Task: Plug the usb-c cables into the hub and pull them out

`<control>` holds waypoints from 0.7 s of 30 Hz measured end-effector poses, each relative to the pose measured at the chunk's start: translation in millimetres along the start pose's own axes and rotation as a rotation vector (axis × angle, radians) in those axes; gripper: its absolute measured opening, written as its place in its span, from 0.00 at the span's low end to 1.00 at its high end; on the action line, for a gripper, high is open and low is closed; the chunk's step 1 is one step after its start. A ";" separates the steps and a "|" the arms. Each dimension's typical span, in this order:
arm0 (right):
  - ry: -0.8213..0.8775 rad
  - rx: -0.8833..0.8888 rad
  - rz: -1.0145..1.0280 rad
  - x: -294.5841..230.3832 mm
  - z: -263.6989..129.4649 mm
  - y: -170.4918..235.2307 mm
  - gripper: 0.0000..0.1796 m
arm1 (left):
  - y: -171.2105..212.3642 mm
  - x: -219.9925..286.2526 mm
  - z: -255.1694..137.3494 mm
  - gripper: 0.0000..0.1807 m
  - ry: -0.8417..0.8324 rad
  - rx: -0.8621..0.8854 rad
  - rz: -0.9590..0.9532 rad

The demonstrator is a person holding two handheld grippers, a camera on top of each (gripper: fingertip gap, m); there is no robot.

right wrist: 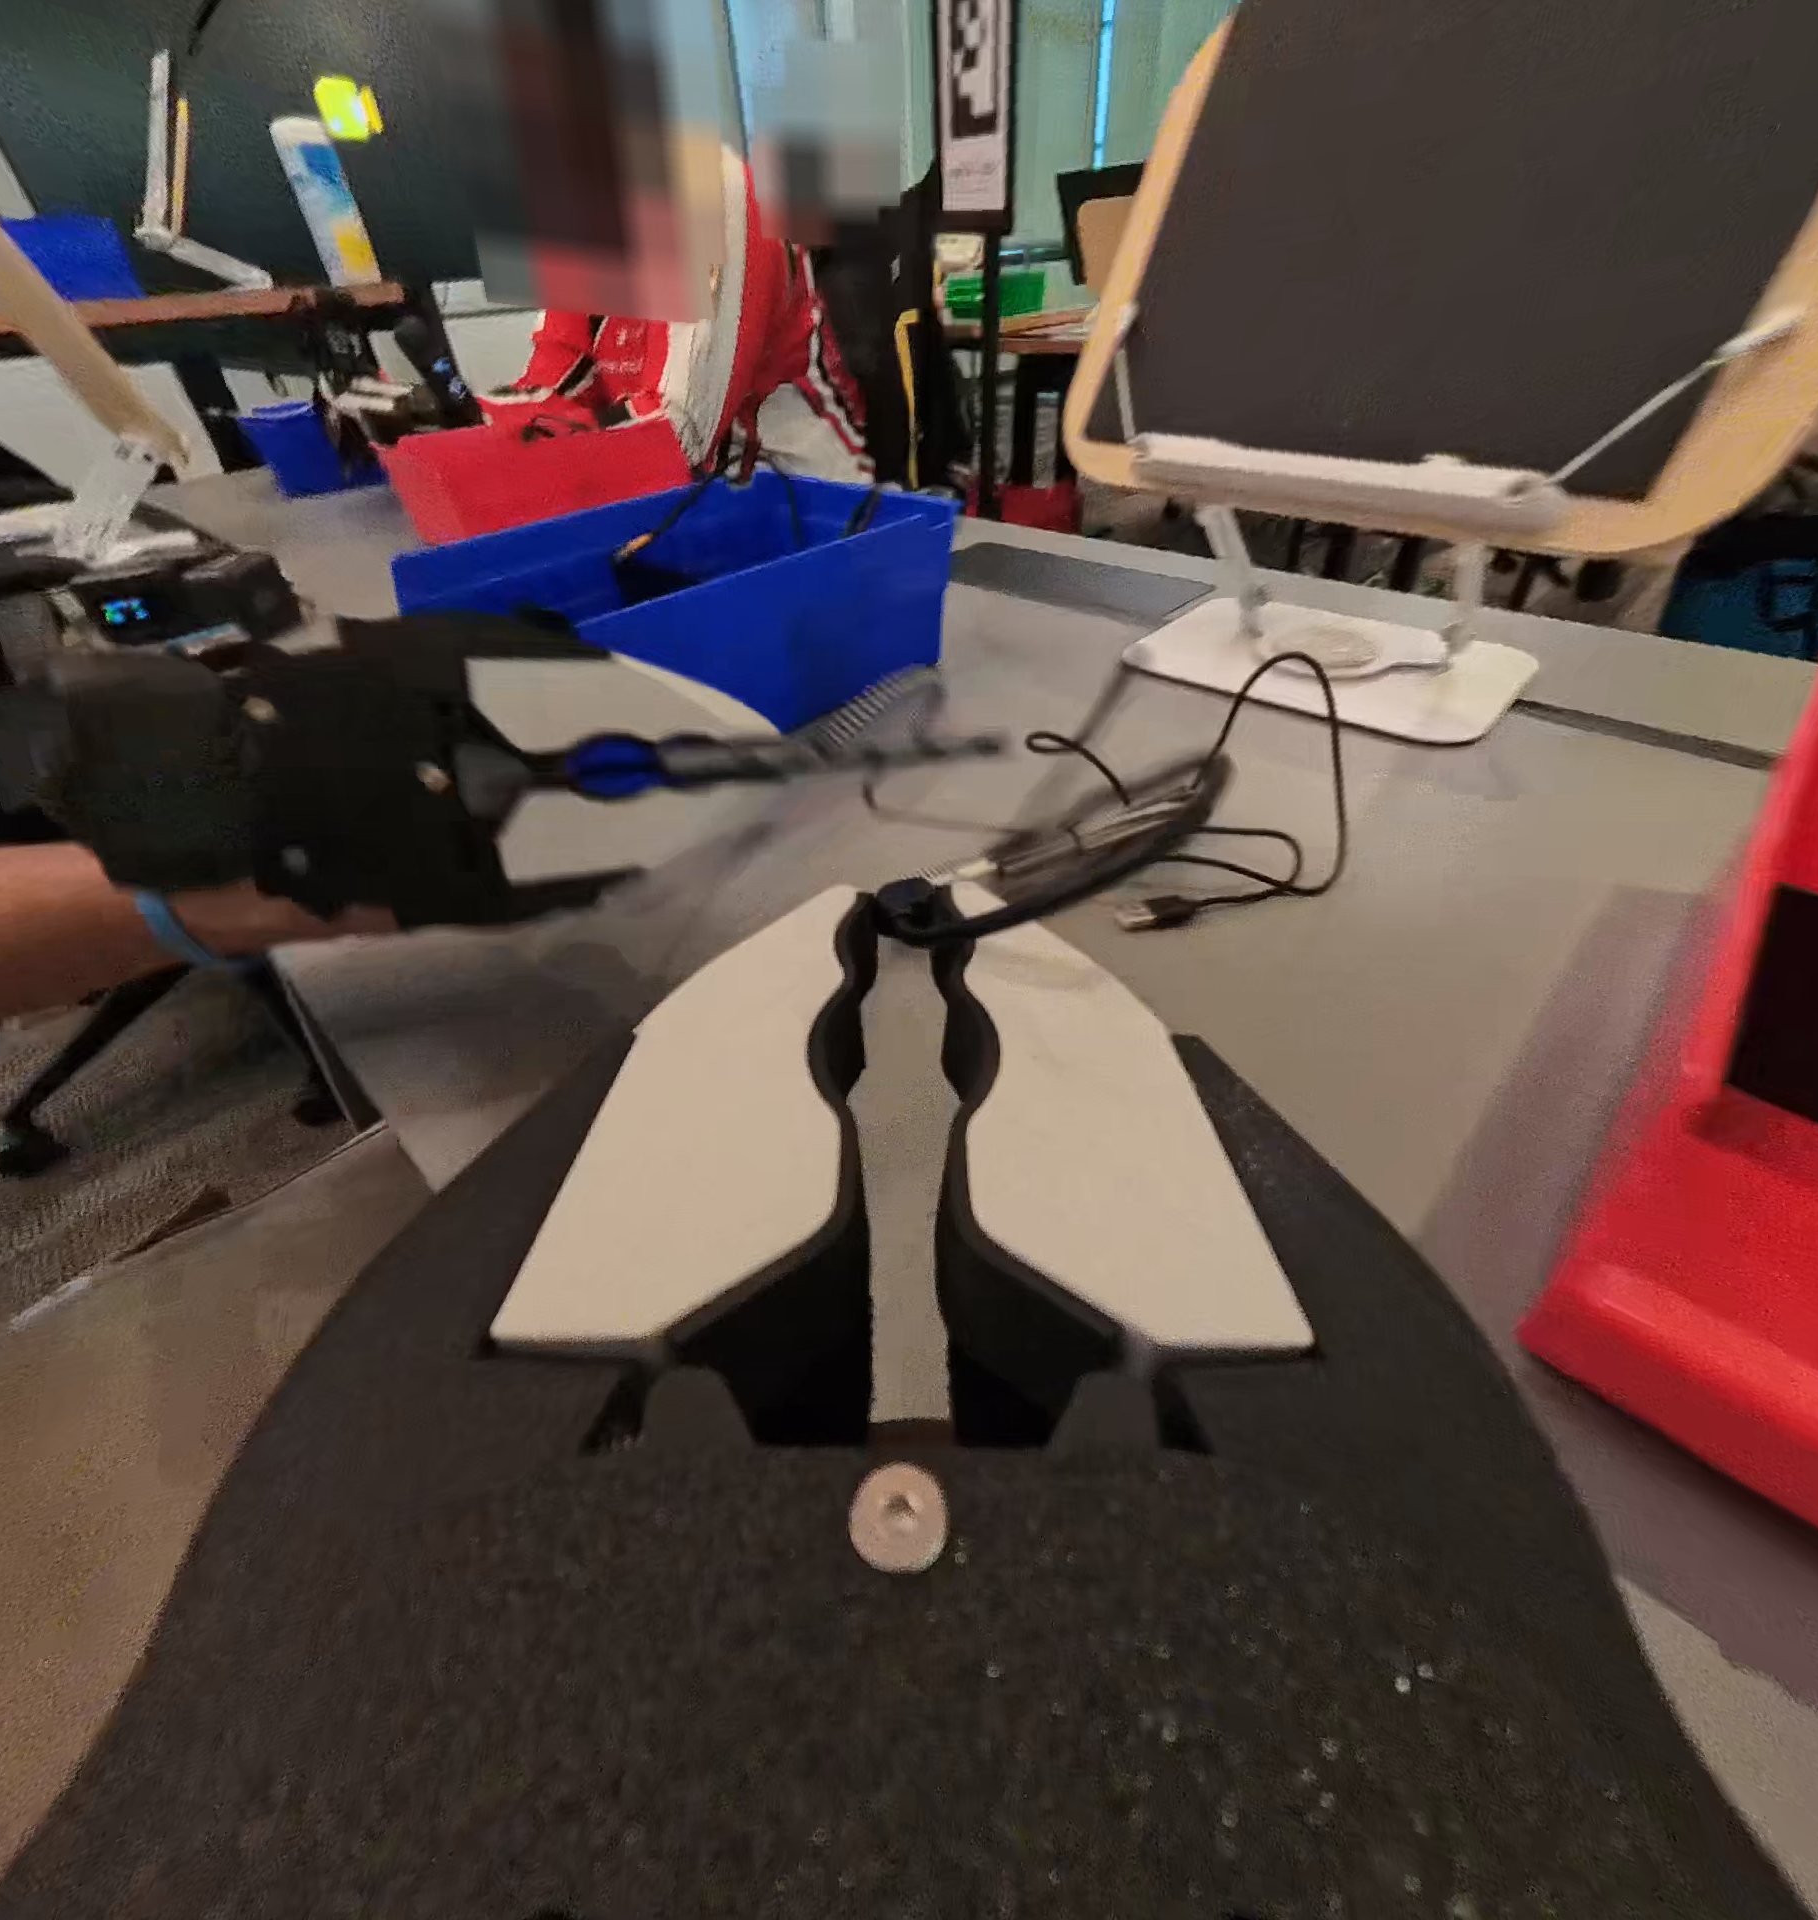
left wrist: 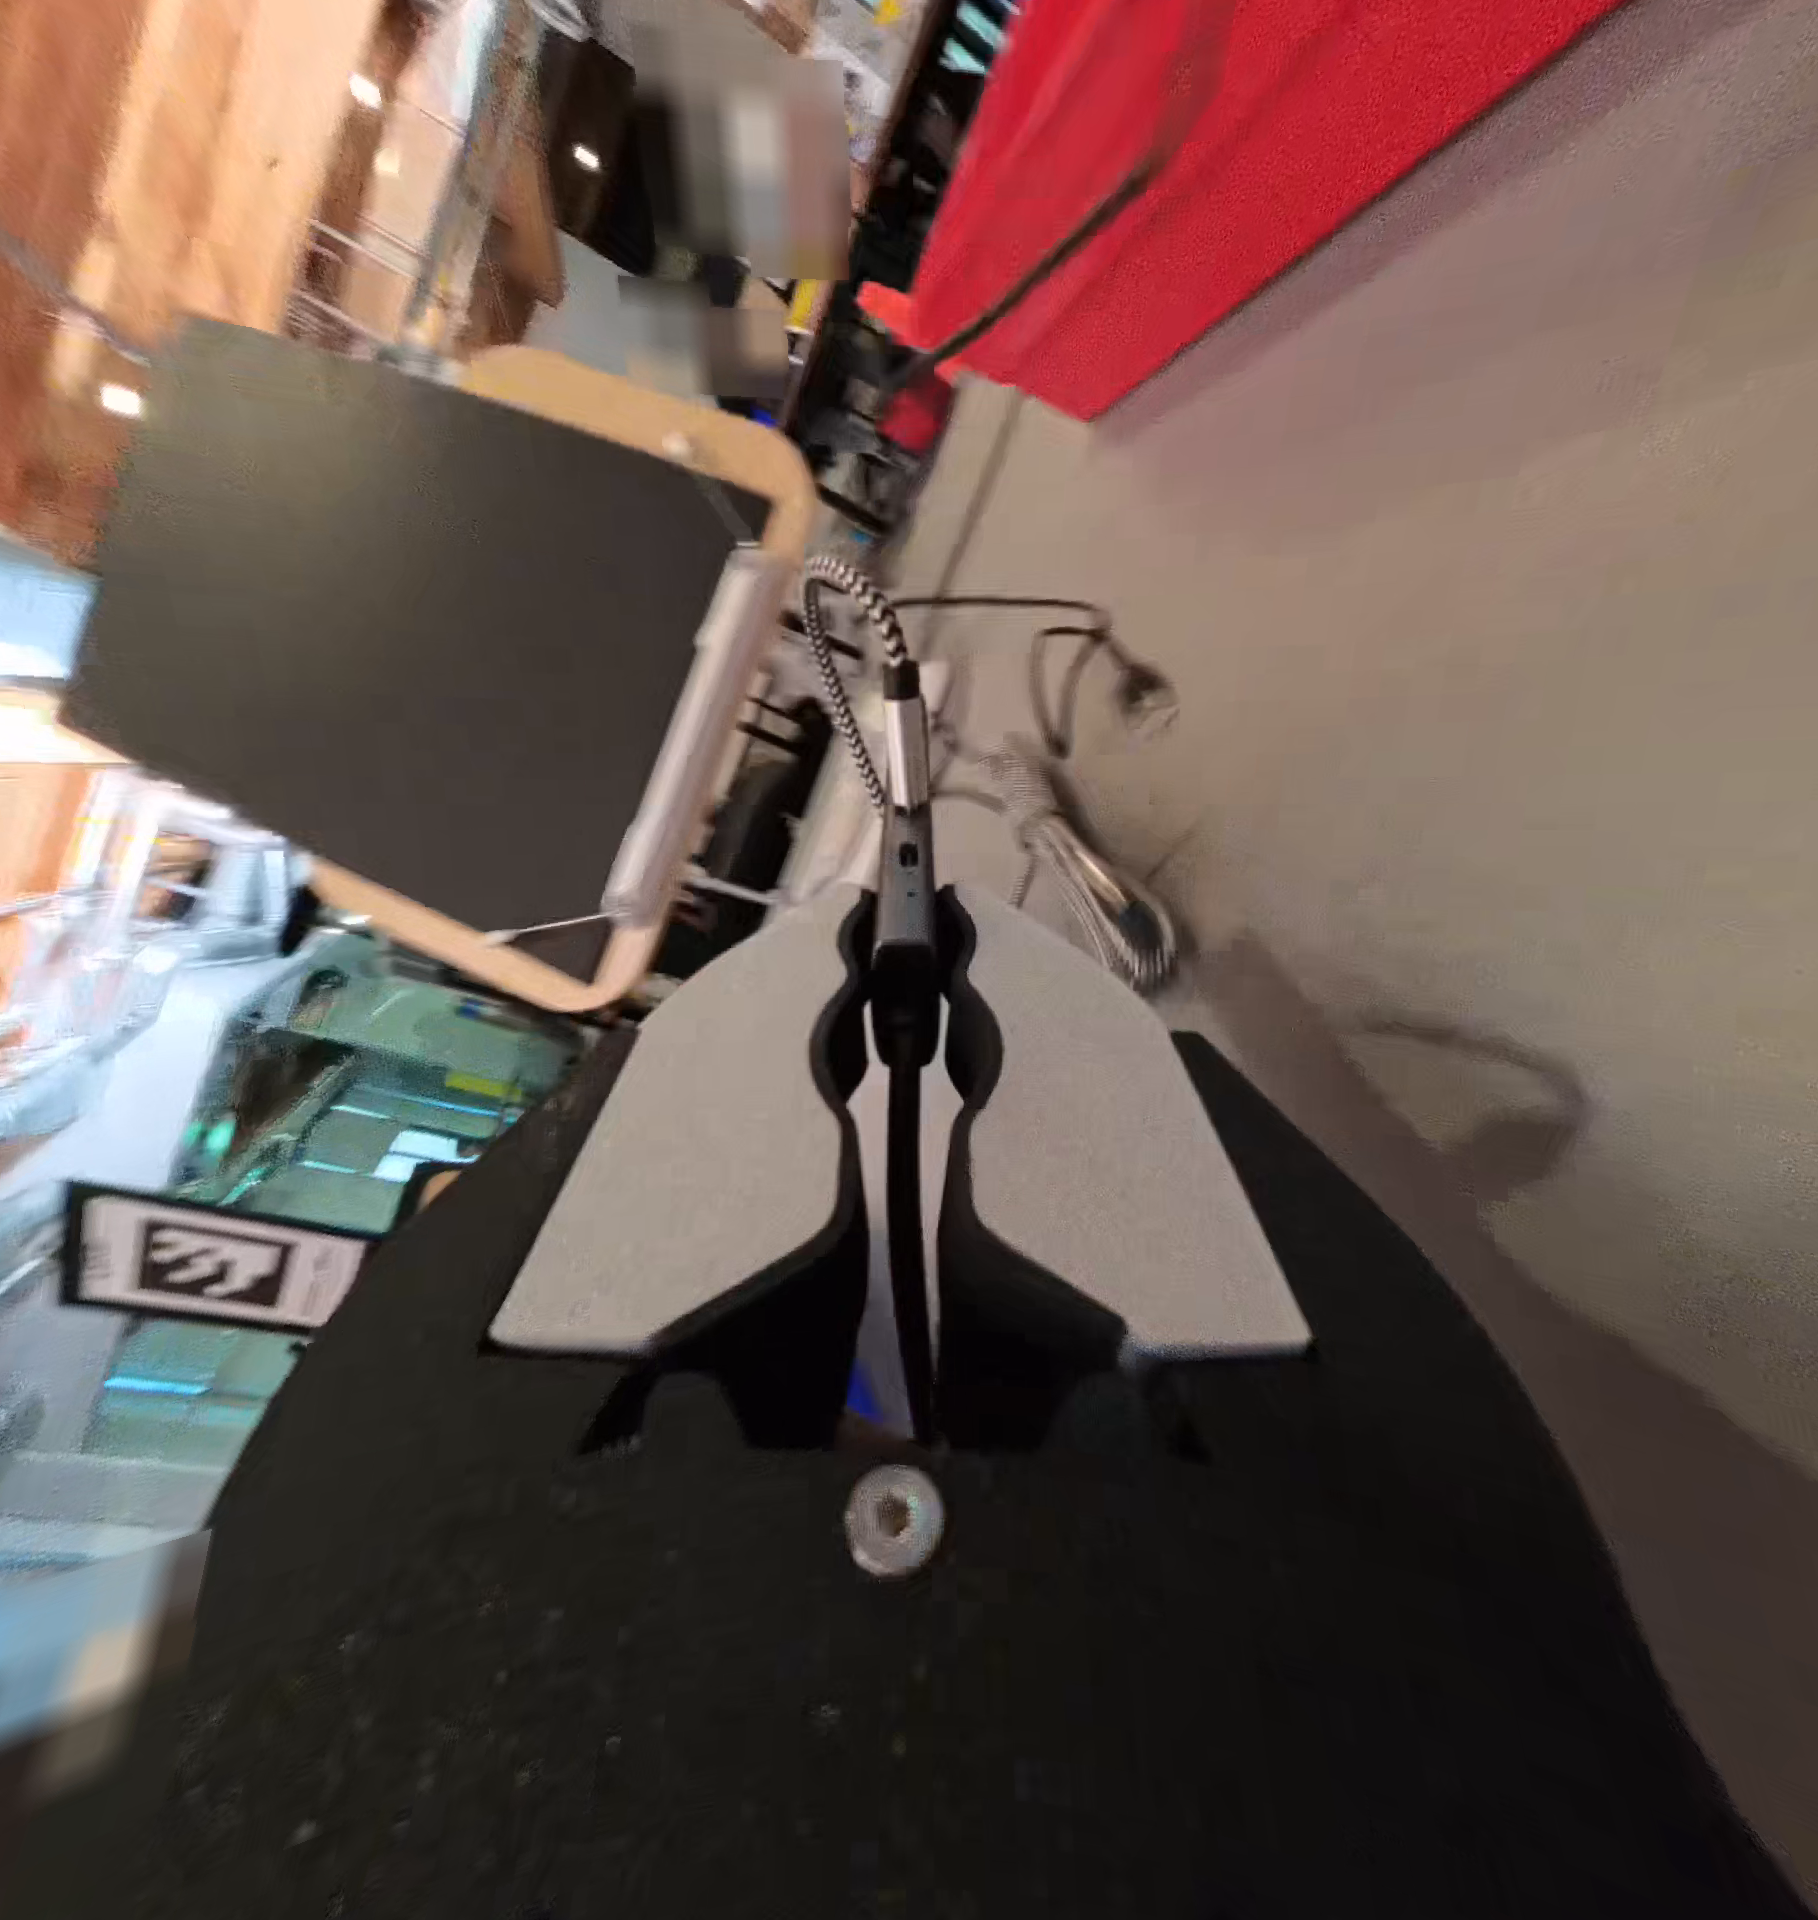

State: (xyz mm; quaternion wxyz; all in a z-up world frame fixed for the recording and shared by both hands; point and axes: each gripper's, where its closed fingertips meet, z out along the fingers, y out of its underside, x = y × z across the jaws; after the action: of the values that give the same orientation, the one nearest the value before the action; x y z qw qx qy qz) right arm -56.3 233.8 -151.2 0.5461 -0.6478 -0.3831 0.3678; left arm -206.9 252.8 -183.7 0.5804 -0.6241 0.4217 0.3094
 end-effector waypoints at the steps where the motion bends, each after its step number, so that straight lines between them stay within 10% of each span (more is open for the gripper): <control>1: 0.007 -0.002 0.007 7.1 -2.7 -0.5 0.06 | 4.5 -13.8 -1.2 0.05 -0.028 -0.007 -0.006; 13: -0.042 -0.452 0.159 13.1 20.0 95.7 0.06 | 63.5 -19.5 9.8 0.05 -0.008 -0.224 -0.148; 21: -0.143 -0.747 -0.193 27.4 26.3 83.4 0.19 | 63.9 -13.9 11.5 0.05 0.000 -0.234 -0.094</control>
State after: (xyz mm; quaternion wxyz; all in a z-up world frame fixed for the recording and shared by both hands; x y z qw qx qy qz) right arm -60.0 260.4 -238.8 0.2767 -0.7359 -0.5866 0.1942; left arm -268.6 268.4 -202.7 0.5176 -0.7066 0.3530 0.3290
